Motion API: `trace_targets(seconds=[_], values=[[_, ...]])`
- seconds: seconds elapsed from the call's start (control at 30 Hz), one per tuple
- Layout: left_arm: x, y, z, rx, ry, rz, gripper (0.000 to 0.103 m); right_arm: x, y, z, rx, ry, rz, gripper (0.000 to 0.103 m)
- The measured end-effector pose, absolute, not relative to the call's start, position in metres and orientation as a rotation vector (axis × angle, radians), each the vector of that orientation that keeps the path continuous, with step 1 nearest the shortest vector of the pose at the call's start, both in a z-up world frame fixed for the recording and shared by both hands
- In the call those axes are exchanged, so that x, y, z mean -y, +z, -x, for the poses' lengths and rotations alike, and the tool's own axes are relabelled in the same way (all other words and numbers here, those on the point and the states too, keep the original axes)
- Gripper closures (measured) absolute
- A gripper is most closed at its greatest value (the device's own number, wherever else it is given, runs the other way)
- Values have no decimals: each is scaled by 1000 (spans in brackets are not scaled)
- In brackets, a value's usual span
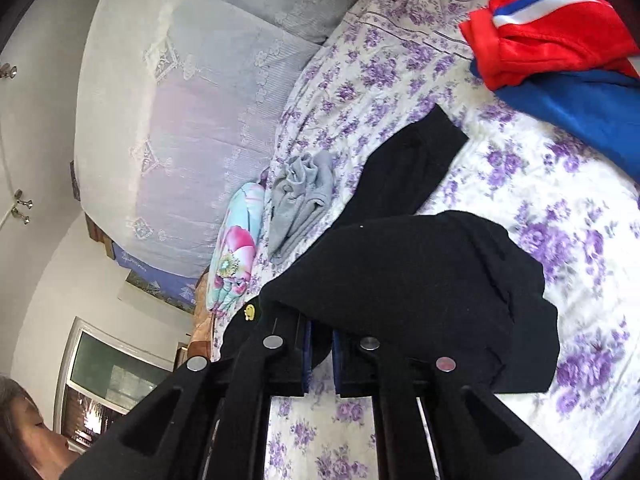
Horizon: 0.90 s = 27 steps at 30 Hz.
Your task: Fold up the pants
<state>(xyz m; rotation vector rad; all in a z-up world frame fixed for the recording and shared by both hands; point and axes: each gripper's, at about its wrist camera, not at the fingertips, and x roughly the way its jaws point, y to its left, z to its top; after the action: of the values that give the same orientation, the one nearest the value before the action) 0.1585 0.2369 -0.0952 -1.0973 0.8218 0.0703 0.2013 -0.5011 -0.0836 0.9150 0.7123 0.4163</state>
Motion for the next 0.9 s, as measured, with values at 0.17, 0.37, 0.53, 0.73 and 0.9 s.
trace_targets(seconds=[0.17, 0.37, 0.53, 0.73, 0.9], values=[[-239, -73, -163, -804, -24, 1107, 80, 499, -103, -207, -768, 384, -977, 95], [-256, 14, -164, -813, 64, 1059, 62, 484, -66, -228, -745, 446, -857, 95], [-275, 0, -248, -938, 136, 997, 26, 493, -83, -288, -793, 369, -909, 95], [-265, -20, -200, -910, 104, 967, 27, 494, -106, -282, -822, 362, -930, 95], [-249, -10, -191, -885, 32, 934, 37, 494, -114, -279, -834, 362, -947, 95]])
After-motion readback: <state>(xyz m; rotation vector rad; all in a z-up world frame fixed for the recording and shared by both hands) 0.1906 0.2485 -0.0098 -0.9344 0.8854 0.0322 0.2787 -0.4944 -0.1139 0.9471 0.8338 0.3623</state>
